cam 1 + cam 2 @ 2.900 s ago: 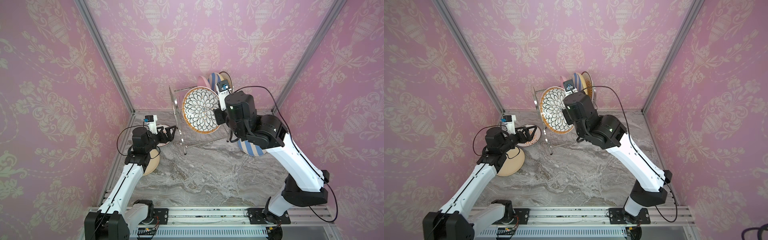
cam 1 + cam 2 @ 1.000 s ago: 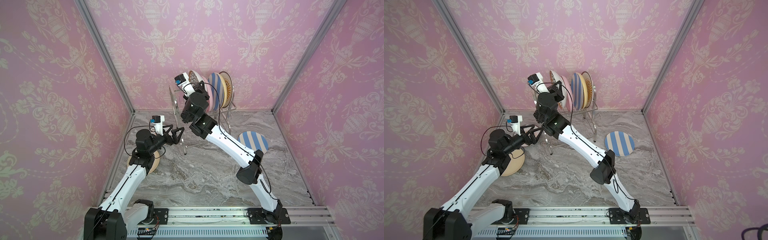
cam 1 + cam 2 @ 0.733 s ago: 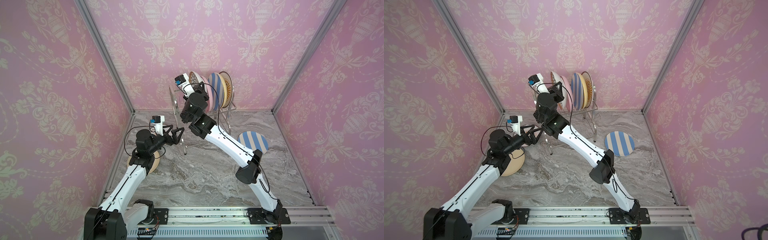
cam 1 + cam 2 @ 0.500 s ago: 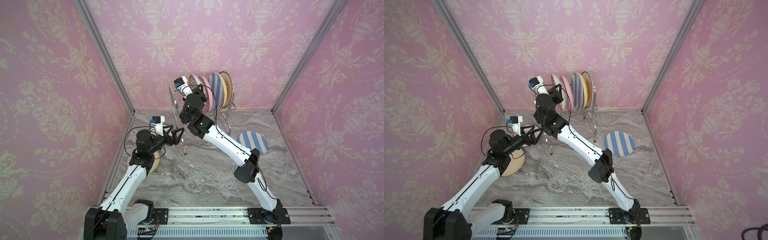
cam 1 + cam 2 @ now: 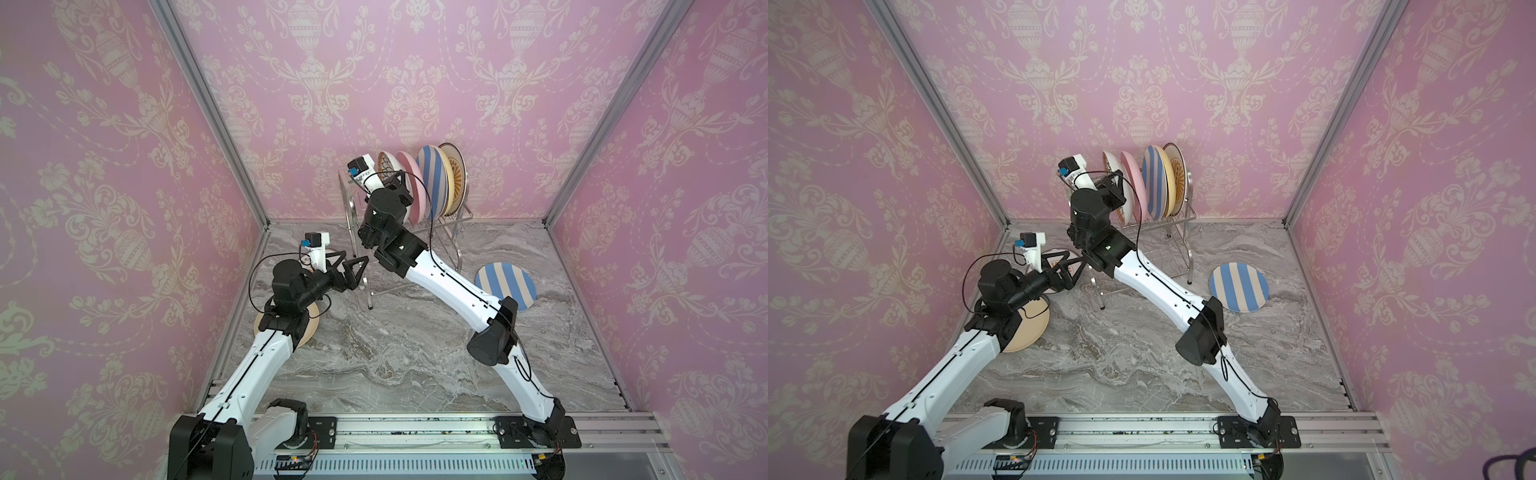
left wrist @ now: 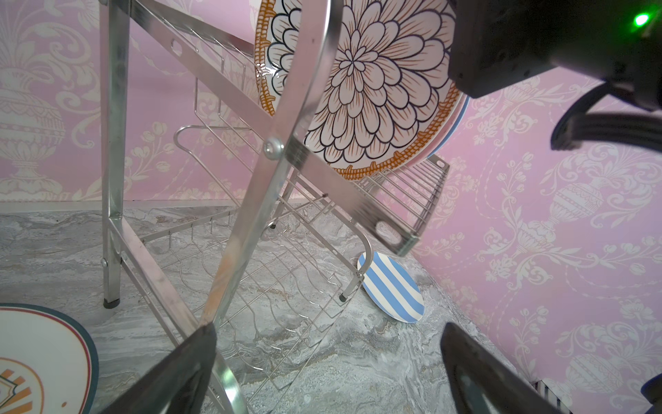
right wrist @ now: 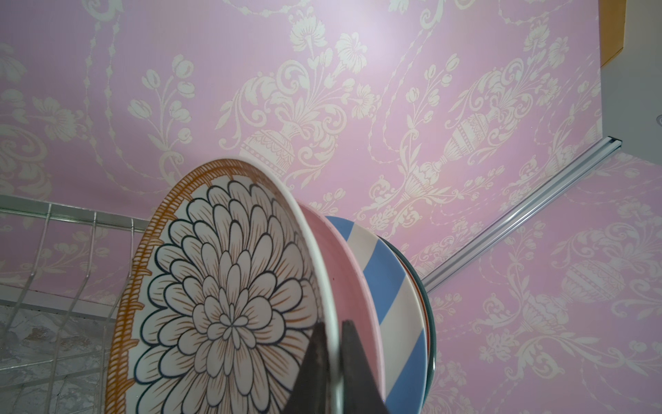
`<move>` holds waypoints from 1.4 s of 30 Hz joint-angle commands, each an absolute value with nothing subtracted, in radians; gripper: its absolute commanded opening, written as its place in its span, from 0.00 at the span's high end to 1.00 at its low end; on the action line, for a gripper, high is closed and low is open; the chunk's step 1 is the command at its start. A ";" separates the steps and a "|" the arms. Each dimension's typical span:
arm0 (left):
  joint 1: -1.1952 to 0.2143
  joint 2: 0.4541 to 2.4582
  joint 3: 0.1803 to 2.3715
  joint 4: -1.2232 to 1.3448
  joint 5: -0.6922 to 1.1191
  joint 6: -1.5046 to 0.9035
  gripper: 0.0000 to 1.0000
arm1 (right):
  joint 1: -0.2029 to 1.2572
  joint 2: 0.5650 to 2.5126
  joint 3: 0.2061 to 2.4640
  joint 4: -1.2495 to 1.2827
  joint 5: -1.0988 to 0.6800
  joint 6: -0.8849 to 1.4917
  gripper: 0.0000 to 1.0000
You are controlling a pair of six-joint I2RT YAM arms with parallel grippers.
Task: Load plates into a dish rack
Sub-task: Place the plate on the dish rack.
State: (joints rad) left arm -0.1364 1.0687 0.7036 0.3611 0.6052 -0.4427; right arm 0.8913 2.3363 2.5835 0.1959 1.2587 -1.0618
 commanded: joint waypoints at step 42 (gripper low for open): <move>-0.140 1.067 0.833 0.016 0.361 -0.374 0.01 | 0.837 1.116 1.552 -0.750 0.917 0.227 0.13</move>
